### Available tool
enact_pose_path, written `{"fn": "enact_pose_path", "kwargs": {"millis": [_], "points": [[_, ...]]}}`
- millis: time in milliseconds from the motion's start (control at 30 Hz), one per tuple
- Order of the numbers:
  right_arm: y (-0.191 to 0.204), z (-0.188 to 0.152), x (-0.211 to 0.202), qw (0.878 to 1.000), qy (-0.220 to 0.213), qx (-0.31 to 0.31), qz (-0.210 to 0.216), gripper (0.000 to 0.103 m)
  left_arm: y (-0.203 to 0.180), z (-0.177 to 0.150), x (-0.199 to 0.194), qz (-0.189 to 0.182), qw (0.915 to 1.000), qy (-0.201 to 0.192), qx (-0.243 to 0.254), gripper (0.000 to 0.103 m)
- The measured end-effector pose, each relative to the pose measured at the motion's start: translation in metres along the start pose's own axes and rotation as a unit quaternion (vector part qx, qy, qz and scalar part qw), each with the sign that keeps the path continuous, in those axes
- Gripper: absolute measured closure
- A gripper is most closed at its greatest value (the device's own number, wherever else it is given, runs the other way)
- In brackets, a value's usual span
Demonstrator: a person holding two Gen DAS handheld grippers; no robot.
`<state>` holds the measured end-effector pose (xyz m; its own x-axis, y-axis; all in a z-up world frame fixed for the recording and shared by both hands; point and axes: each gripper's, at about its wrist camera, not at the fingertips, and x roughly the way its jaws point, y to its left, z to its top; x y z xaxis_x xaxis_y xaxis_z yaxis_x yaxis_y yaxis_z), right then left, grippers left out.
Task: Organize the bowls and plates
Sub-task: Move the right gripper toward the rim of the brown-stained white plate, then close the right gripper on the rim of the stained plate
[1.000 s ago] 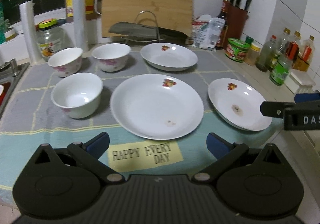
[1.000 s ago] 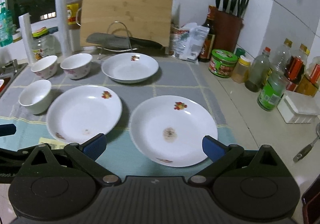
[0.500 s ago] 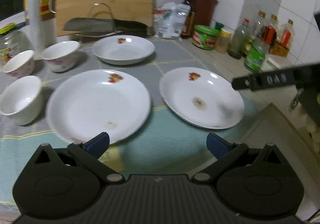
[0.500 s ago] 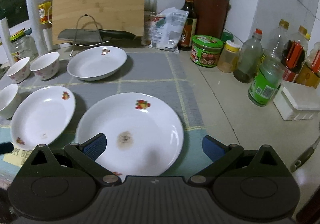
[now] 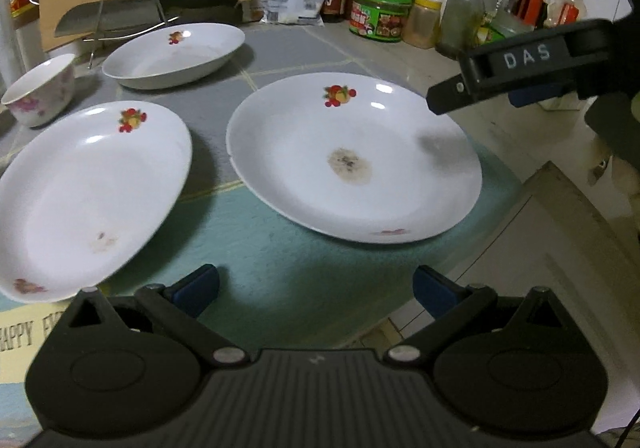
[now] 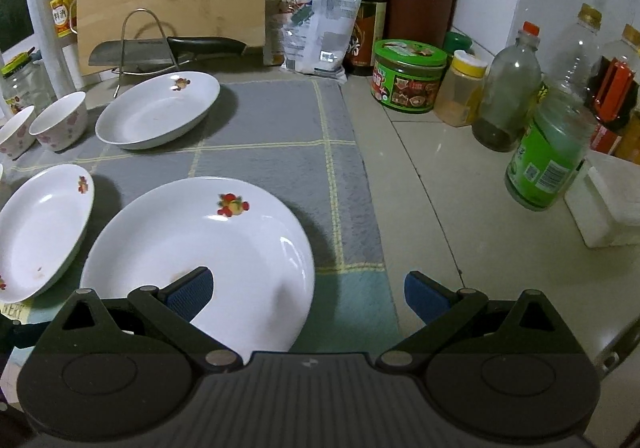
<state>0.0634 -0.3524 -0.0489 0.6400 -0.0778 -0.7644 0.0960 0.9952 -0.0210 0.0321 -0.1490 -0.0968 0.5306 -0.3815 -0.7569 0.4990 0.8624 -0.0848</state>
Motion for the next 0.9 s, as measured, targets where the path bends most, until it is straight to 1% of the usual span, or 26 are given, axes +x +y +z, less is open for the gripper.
{"fn": "enact_pose_path", "kwargs": {"millis": [300,567,667,767,900], "points": [[-0.013,0.012,0.019,1.0,0.009,-0.006,0.011,0.0,-0.011,0.008,0.015,0.026,0.9987,-0.016,0.041,0.0],[-0.008,0.022,0.036,0.999,0.012,-0.028,0.032,0.0,-0.008,0.013,0.017,0.01,0.9982,-0.009,0.058,0.0],[-0.007,0.026,0.044,0.998,0.015,-0.038,0.052,0.0,-0.008,0.012,0.016,0.008,0.998,-0.014,0.061,0.0],[-0.003,0.028,0.052,0.995,0.022,-0.052,0.077,0.0,-0.007,0.009,0.017,0.005,0.9976,-0.029,0.063,0.0],[0.003,0.03,0.064,0.99,0.038,-0.071,0.112,0.0,-0.008,0.009,0.016,0.008,0.9978,-0.031,0.059,0.0]]}}
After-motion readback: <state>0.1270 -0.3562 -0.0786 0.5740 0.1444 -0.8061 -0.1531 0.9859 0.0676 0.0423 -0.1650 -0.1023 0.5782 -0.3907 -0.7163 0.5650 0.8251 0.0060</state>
